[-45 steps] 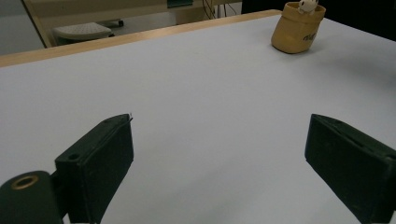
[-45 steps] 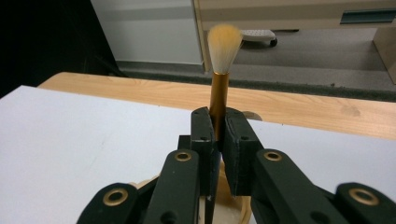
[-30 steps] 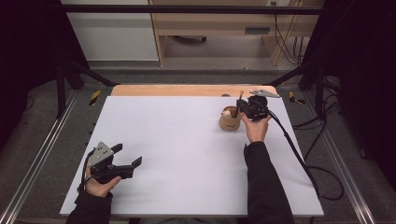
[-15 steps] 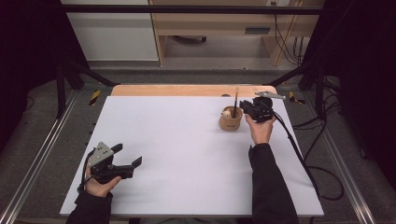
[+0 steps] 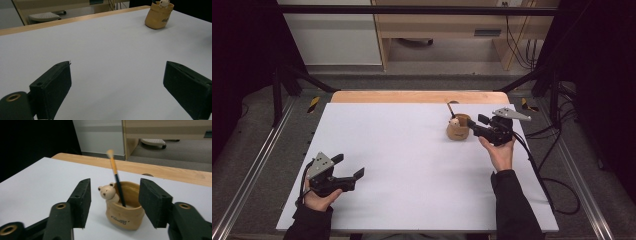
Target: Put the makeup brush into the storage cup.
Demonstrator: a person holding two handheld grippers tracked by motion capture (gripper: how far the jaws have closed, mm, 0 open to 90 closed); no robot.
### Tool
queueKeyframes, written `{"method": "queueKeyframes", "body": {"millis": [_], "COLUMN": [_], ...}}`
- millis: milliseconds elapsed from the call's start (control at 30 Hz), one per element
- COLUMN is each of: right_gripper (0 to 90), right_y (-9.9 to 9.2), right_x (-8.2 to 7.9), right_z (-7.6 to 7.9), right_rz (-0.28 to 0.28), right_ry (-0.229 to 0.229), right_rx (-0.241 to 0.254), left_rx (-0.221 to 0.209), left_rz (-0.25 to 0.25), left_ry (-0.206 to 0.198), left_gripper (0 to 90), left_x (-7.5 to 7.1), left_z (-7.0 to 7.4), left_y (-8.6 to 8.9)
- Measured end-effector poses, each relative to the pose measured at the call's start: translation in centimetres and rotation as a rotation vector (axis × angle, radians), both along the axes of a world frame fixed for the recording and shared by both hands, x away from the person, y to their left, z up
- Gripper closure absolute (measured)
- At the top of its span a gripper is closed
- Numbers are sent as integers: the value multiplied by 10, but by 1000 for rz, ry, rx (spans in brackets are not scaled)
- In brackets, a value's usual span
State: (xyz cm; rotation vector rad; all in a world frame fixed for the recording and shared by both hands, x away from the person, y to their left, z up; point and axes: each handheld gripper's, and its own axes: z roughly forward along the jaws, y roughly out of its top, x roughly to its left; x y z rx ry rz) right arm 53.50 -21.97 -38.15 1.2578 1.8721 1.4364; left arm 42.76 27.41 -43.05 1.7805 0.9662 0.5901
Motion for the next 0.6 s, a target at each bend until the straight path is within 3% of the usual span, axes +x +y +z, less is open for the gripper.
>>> {"method": "queueKeyframes", "body": {"millis": [600], "right_gripper": [143], "right_y": [-3], "right_x": [-43], "right_z": [-7], "right_rz": [92], "right_ry": [-27], "right_rx": [0], "left_rx": [2], "left_rz": [1], "left_ry": [6], "left_gripper": [73], "left_x": [0], "left_z": [0], "left_y": [0]}}
